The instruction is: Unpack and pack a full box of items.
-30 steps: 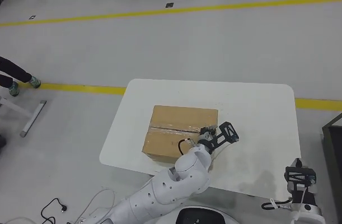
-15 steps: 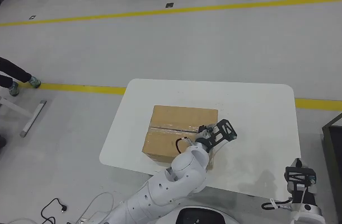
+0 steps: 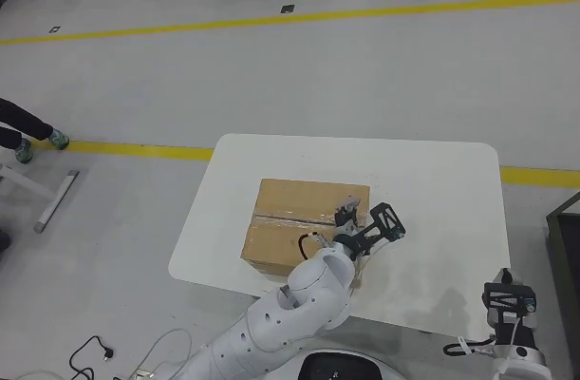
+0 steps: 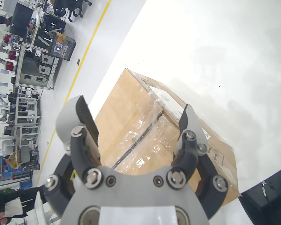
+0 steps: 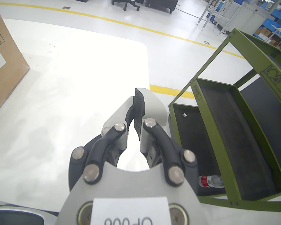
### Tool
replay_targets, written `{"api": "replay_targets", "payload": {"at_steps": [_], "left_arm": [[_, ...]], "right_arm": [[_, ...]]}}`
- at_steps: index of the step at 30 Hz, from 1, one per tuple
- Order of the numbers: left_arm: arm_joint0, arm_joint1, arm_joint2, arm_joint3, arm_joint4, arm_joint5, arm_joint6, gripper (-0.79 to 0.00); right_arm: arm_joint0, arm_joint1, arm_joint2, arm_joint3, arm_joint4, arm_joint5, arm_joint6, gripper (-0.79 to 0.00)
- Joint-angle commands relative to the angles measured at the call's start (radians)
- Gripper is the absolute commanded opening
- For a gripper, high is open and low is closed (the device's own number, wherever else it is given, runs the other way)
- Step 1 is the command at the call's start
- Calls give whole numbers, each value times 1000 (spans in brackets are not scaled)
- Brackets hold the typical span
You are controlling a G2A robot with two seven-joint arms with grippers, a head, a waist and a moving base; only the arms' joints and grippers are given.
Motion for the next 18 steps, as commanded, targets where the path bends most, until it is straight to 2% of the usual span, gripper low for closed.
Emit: {"api": "replay_targets", "payload": {"at_steps": [1, 5, 9, 16, 18], "left_arm": [[11, 0, -9, 4, -7, 5, 14, 0], [-4, -9, -11, 13, -34, -17, -29, 0], [-51, -26, 14, 50, -61, -34, -103, 0], [-139, -63, 63, 133, -82, -4, -228, 0], [-156, -72, 70, 154, -87, 3, -260, -135]], "right_arm": [[1, 1, -7, -2, -11, -12, -4, -785], [-2, 2, -24, -12, -38, -5, -2, -785], [-6, 2, -38, -20, -51, 4, -6, -785], [-21, 3, -46, -37, -51, 20, -12, -785], [-25, 4, -46, -42, -48, 24, -13, -785]]}}
